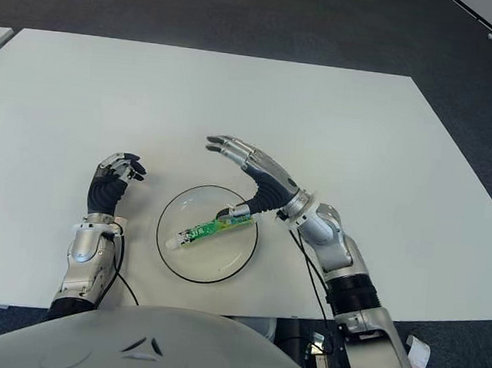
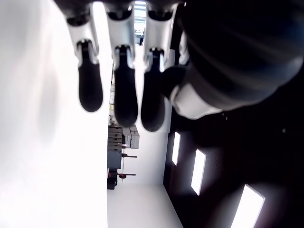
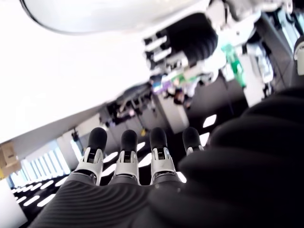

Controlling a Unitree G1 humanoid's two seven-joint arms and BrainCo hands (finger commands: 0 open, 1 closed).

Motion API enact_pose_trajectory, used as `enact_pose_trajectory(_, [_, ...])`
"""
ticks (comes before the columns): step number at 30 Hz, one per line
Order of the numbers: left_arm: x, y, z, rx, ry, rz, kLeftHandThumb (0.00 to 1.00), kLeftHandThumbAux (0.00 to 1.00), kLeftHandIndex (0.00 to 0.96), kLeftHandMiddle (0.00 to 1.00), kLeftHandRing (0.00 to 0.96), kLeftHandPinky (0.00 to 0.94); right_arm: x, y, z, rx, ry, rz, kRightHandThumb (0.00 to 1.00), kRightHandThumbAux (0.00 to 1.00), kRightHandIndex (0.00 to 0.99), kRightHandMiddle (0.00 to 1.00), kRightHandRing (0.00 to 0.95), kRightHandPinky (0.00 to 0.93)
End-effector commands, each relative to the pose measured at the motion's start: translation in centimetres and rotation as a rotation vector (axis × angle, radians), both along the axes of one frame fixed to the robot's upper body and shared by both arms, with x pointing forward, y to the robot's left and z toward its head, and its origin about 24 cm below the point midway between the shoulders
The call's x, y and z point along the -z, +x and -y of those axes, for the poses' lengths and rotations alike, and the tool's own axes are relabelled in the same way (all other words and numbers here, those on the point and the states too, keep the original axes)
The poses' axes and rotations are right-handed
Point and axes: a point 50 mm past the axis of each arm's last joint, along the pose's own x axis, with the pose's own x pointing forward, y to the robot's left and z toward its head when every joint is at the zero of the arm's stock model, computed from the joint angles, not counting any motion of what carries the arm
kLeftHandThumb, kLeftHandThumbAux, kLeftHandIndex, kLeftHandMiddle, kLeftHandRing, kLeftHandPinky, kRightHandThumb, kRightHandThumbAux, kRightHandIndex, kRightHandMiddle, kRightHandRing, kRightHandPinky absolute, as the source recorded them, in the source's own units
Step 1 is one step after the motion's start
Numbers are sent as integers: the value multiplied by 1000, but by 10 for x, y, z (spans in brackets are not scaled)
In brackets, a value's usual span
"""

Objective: Put the toothpaste on the table into the plate.

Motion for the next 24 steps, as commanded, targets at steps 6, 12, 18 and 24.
enact_pose_trajectory(6, [4,-1,0,9,0,-22,694,722,432,548,527,509,7,9,12,245,505,-254,14,659,178,204,172,227])
enact_pose_trajectory(12, [5,-1,-1,3,0,-31,694,722,431,538,520,502,18,12,24,365,728,-403,103,750,346,325,283,316])
enact_pose_trajectory(18, [4,-1,-2,4,1,-23,695,722,431,540,523,507,25,6,31,448,831,-443,143,800,393,382,344,353])
enact_pose_trajectory(24, [4,-1,-2,10,3,-26,695,722,432,550,529,512,29,5,32,491,883,-473,171,863,428,414,388,396])
